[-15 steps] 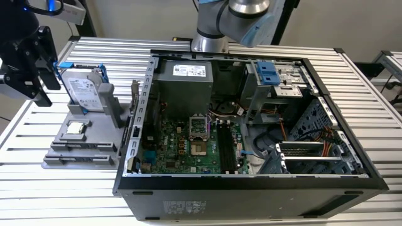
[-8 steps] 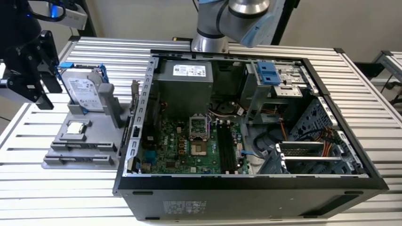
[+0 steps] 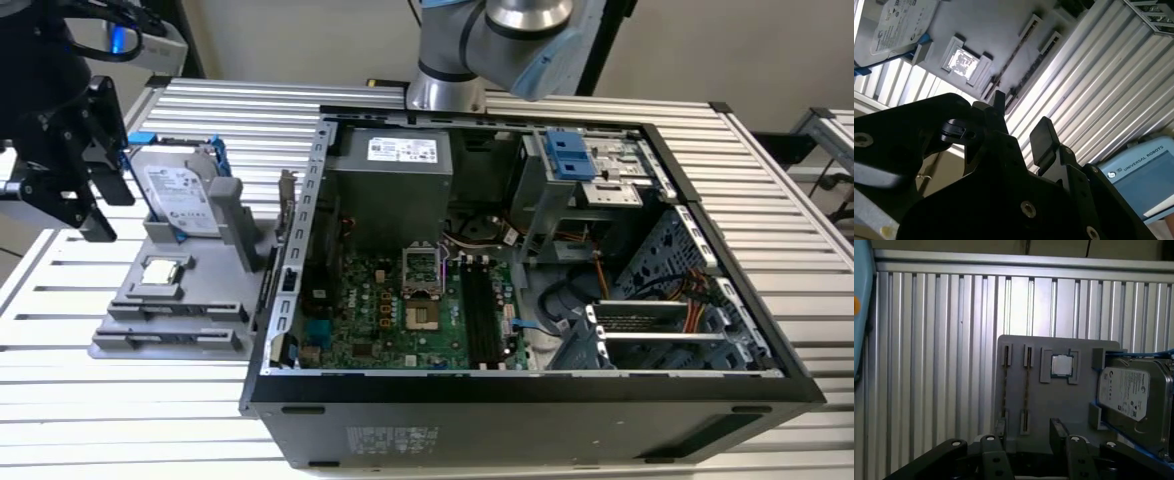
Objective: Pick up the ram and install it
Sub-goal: 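Pick up the ram and move it above insertion slot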
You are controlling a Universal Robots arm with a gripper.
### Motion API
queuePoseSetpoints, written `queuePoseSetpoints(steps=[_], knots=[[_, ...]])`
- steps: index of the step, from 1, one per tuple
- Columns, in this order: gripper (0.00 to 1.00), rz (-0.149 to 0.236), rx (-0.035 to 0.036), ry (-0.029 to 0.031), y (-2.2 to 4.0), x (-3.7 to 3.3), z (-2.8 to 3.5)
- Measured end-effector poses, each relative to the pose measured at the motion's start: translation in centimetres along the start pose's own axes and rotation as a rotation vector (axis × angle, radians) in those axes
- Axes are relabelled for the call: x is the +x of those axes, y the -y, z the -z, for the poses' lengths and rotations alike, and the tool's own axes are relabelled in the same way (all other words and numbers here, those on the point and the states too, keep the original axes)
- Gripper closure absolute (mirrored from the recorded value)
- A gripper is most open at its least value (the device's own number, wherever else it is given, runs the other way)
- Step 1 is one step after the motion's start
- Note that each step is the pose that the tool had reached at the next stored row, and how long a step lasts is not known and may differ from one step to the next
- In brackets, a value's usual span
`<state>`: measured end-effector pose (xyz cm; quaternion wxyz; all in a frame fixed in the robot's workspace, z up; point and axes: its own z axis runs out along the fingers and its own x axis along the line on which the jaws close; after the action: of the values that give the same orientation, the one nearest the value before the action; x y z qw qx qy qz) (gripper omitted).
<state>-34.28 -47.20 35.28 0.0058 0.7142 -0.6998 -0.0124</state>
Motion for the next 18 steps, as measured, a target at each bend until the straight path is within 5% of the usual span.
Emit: queuePoseSetpoints(steps=[18], knots=[[0.0,-0.022,0.0003,0.0,0.03,0.59,-1.52]])
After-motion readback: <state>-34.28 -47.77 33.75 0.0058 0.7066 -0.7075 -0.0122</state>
